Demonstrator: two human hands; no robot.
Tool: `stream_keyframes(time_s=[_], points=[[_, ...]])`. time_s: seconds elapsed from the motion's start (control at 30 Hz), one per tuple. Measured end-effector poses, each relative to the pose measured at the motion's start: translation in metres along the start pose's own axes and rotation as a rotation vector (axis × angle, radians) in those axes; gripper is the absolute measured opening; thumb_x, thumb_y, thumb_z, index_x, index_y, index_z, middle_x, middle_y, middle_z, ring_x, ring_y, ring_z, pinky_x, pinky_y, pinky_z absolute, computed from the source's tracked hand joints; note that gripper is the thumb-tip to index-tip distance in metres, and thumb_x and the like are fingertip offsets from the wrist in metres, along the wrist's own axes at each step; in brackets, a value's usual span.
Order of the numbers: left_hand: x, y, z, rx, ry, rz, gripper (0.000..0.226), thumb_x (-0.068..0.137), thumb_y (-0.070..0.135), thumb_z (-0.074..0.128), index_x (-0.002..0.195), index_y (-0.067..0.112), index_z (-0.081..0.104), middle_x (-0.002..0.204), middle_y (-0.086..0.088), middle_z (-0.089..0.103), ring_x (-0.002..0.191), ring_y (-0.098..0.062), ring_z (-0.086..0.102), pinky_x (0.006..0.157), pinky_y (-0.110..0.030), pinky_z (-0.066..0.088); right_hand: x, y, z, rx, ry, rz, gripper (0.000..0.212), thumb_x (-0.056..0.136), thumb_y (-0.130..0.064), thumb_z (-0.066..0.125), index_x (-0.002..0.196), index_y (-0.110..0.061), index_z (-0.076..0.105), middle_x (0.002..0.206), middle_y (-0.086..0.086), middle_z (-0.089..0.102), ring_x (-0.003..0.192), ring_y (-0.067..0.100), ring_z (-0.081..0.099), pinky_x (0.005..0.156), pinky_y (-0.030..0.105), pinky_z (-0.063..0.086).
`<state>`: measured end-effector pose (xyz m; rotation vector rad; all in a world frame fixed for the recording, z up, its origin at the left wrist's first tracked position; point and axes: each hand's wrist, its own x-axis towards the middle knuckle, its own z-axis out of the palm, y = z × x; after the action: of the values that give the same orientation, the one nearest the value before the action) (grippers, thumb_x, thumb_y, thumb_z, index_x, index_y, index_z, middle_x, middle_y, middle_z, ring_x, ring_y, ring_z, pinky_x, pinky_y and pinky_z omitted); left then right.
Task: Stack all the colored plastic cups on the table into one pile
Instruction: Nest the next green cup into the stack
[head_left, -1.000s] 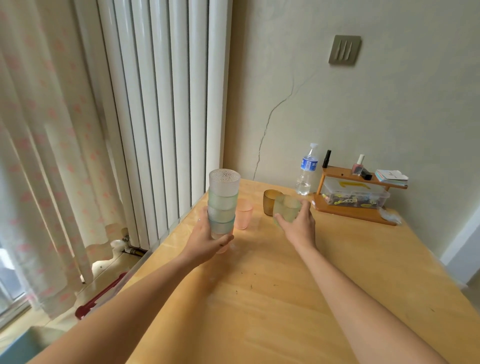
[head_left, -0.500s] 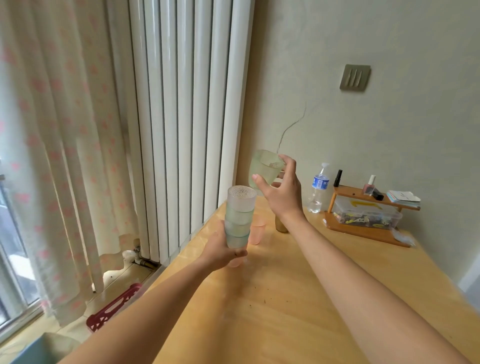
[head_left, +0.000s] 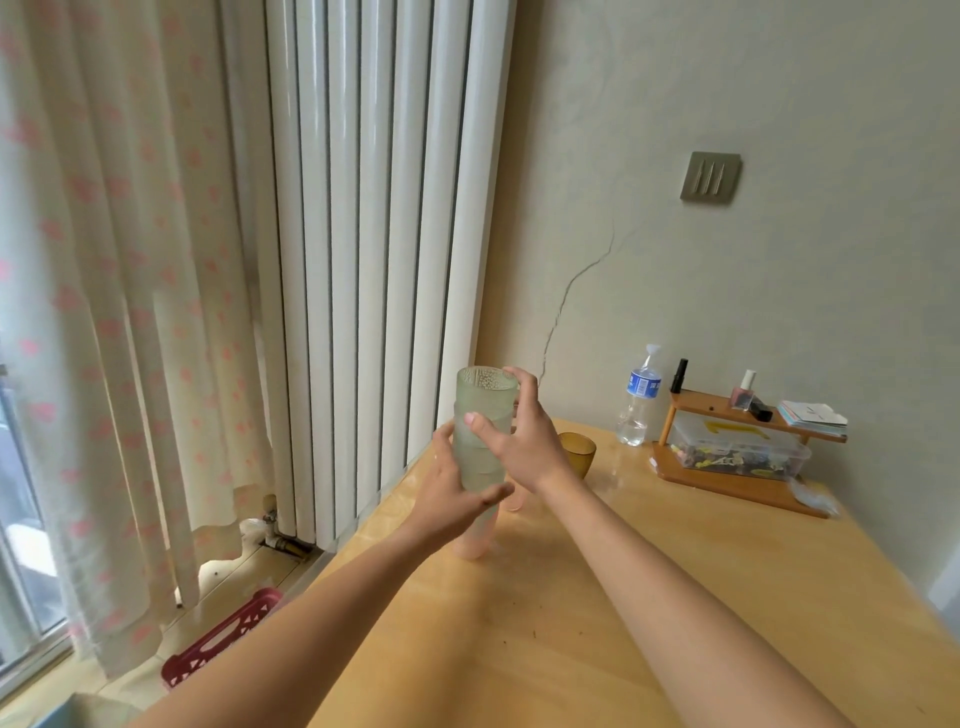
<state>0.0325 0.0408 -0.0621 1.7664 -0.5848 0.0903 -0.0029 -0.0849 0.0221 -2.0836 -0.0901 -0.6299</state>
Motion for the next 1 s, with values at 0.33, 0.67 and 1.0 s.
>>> stream_keyframes(time_s=[0.33, 0.67, 1.0], points=[[0.033, 0.046, -0.005, 0.026, 0.228, 0.233, 0.088, 0.085, 0.038, 0.083, 0.153, 0.027, 0.029, 0.142, 0.004, 0.058, 0.126, -0.019, 0.064, 0.107, -0.048, 0.055, 0.01, 0.014, -0.005, 0.099, -0.062, 0.036, 0.065, 0.085, -0.063, 0.06, 0.141, -0.038, 0.039, 0.135, -0.004, 0.062, 0.12, 0.011, 0.063, 0.104, 0.037, 0.051], [0.032, 0.034, 0.006, 0.023, 0.342, 0.313, 0.074, 0.086, 0.037, 0.085, 0.144, 0.02, 0.041, 0.124, 0.005, 0.064, 0.11, -0.018, 0.067, 0.094, -0.045, 0.058, 0.0, 0.102, -0.003, -0.181, 0.127, 0.292, 0.032, 0.093, -0.019, 0.063, 0.124, -0.014, 0.059, 0.131, 0.009, 0.058, 0.112, 0.023, 0.06, 0.1, 0.033, 0.046], [0.033, 0.028, 0.011, -0.003, 0.362, 0.291, 0.071, 0.086, 0.04, 0.084, 0.141, 0.022, 0.043, 0.123, 0.005, 0.064, 0.112, -0.018, 0.066, 0.093, -0.044, 0.058, -0.004, 0.146, 0.025, -0.264, -0.029, 0.347, 0.078, 0.052, -0.069, 0.042, 0.103, -0.014, 0.063, 0.102, 0.003, 0.052, 0.102, 0.02, 0.051, 0.073, 0.026, 0.029]])
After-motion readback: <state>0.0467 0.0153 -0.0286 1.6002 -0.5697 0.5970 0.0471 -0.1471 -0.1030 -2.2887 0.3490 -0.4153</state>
